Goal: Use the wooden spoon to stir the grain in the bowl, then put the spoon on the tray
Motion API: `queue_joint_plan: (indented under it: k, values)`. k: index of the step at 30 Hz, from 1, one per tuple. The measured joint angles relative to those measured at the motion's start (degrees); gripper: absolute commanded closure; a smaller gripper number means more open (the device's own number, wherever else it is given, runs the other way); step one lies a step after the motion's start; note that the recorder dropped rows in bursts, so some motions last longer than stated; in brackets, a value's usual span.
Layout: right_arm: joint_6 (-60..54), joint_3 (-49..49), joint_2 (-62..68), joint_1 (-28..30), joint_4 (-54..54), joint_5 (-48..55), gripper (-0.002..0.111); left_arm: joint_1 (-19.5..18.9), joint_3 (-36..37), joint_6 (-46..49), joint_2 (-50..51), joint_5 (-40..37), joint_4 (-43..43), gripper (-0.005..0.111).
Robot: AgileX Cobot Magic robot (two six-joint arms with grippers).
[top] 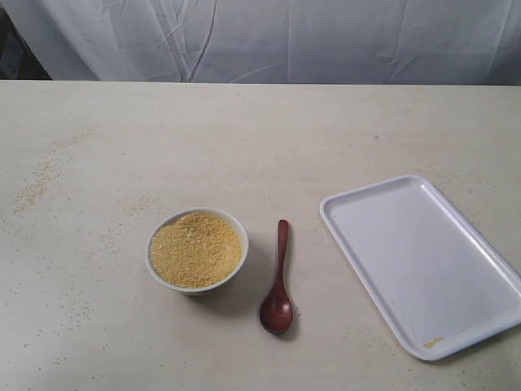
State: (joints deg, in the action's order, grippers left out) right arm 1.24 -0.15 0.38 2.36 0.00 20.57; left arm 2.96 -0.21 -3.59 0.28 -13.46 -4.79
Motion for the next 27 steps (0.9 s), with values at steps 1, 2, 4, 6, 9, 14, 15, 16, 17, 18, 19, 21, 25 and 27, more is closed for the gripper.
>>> queue_joint_plan:
  k: [1, 2, 4, 6, 9, 14, 15, 16, 17, 18, 19, 21, 25, 27]
  values:
    - [0.0, 0.0, 0.0, 0.0, 0.0, 0.0, 0.109, 0.0, 0.0, 0.0, 0.0, 0.0, 0.0, 0.107]
    - [0.0, 0.0, 0.0, 0.0, -0.38, 0.0, 0.109, 0.0, 0.0, 0.0, 0.0, 0.0, 0.0, 0.107]
    - [0.0, 0.04, 0.0, 0.0, -0.47, -0.6, 0.109, 0.0, 0.0, 0.0, 0.0, 0.0, 0.0, 0.107]
    - [0.0, 0.04, 0.0, 0.0, 0.47, -3.35, 0.109, 0.0, 0.0, 0.0, 0.0, 0.0, 0.0, 0.107]
    - [0.0, 0.04, 0.0, 0.0, 3.16, -11.6, 0.109, 0.0, 0.0, 0.0, 0.0, 0.0, 0.0, 0.107]
    - [0.0, 0.04, 0.0, 0.0, 4.16, -25.67, 0.109, 0.0, 0.0, 0.0, 0.0, 0.0, 0.0, 0.107]
    - [0.0, 0.04, 0.0, 0.0, 4.4, -27.92, 0.109, 0.0, 0.0, 0.0, 0.0, 0.0, 0.0, 0.107]
    - [0.0, 0.04, 0.0, 0.0, 4.4, -29.89, 0.109, 0.0, 0.0, 0.0, 0.0, 0.0, 0.0, 0.107]
    - [0.0, 0.04, 0.0, 0.0, 4.5, -31.55, 0.109, 0.0, 0.0, 0.0, 0.0, 0.0, 0.0, 0.107]
    - [0.0, 0.04, 0.0, 0.0, 4.5, -33.09, 0.109, 0.0, 0.0, 0.0, 0.0, 0.0, 0.0, 0.107]
    - [0.0, 0.04, 0.0, 0.0, 4.5, -34.11, 0.109, 0.0, 0.0, 0.0, 0.0, 0.0, 0.0, 0.107]
    - [0.0, 0.04, 0.0, 0.0, 4.5, -36.25, 0.109, 0.0, 0.0, 0.0, 0.0, 0.0, 0.0, 0.107]
    - [0.0, 0.04, 0.0, 0.0, 4.54, -36.53, 0.109, 0.0, 0.0, 0.0, 0.0, 0.0, 0.0, 0.107]
    - [0.0, -1.2, -0.09, 0.0, 4.54, -31.75, 0.109, 0.0, 0.0, 0.0, 0.0, 0.0, 0.0, 0.107]
